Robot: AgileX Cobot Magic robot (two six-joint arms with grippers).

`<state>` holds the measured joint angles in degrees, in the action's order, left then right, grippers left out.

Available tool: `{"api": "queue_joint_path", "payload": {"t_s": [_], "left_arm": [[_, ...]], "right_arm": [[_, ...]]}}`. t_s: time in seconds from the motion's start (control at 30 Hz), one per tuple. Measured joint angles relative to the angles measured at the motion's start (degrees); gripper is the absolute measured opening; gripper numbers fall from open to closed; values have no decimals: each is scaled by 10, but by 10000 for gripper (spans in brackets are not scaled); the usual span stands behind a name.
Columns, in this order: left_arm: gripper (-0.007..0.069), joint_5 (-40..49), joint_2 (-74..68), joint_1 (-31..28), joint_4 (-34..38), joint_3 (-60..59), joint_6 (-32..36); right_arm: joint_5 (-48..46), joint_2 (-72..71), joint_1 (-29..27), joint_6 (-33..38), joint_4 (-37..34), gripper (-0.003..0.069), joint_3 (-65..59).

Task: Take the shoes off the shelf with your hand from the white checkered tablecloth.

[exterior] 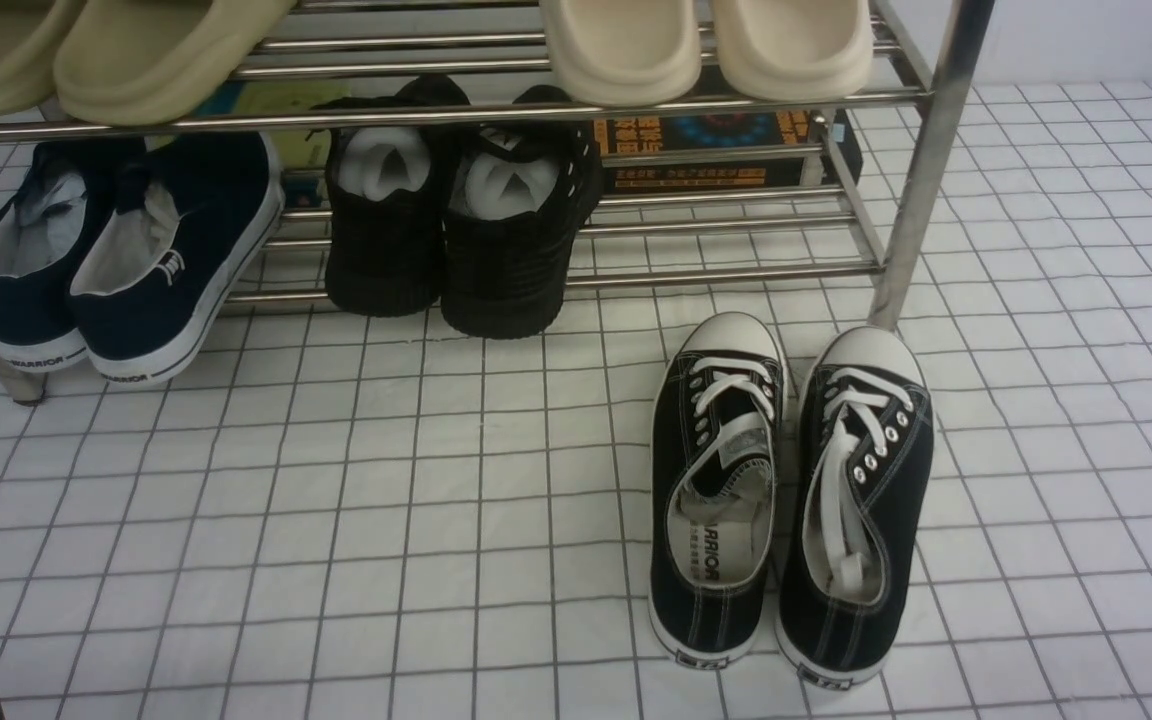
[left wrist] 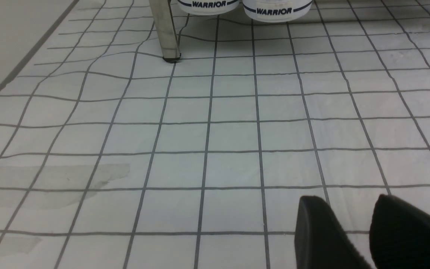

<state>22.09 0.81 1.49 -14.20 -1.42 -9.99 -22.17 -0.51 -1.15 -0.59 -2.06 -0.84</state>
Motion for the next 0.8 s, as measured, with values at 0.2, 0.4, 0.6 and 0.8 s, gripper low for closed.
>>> {"api": "queue_joint_path", "payload": {"t_s": [0.2,0.4,0.6,0.8], "left_arm": [[239,0,0,0,0,0,0],[239,0,0,0,0,0,0],[239,0,0,0,-1,0,0],[239,0,0,0,-1,0,0]], "right_arm": [[0,0,0,0,0,42,0],[0,0,0,0,0,52,0],[0,0,0,0,0,57,0],[0,0,0,0,0,71,0]]}}
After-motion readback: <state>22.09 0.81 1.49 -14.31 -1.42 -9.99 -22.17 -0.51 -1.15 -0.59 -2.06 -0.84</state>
